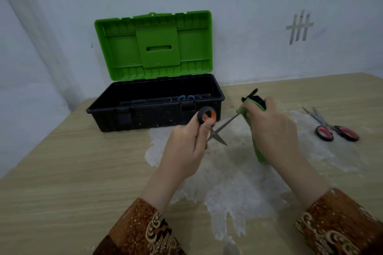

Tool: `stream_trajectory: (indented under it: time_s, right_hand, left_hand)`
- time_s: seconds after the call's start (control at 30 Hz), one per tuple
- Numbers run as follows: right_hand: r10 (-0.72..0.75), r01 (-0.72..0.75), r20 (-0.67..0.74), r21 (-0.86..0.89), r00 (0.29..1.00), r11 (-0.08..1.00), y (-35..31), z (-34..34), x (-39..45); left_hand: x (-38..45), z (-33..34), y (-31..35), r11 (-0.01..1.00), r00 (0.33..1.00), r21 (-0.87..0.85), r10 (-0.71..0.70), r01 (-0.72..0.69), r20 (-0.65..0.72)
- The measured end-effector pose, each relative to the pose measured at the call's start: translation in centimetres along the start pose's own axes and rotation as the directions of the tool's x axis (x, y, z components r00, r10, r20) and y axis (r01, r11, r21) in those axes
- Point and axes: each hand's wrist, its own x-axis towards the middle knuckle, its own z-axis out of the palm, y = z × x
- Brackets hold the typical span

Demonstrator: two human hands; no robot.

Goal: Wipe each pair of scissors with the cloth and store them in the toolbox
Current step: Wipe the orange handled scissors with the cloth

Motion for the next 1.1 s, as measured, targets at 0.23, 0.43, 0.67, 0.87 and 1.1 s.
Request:
stream_trajectory:
  time_s: [0.23,0.43,0.67,0.87,1.1]
  right_hand:
    - [-0.172,0.228,-0.225,0.250,0.959,0.941,-0.5,-1.7,0.4]
    - [-0.317,0.310,-0.024,0.294,0.948,0.904,-3.0,-0.3,-0.7]
    - [-0.164,0.202,-0.139,0.328,0.977,0.923,-2.5,-0.9,-0.7]
    - [-0.158,0.149,0.014,0.267,0.987,0.952,-4.2,0.5,-1.0]
    - [0.014,0.007,-0.076,0.259,0.997,0.966,-1.5,-0.5,-0.5]
  left_hand:
    - [0.4,0.2,-0.6,0.845,0.894,-0.408,-0.429,0.346,-0.130]
    - [0.7,-0.7,-0.4,0.824,0.839,-0.466,-0.477,0.322,-0.264]
    - [0.5,-0.3,-0.1,0.888,0.827,-0.376,-0.410,0.266,-0.385]
    - [0.6,-0.8,-0.6,0.815,0.776,-0.493,-0.512,0.303,-0.370]
    - [0.7,-1.0,0.1,0.834,0.795,-0.482,-0.474,0.267,-0.379]
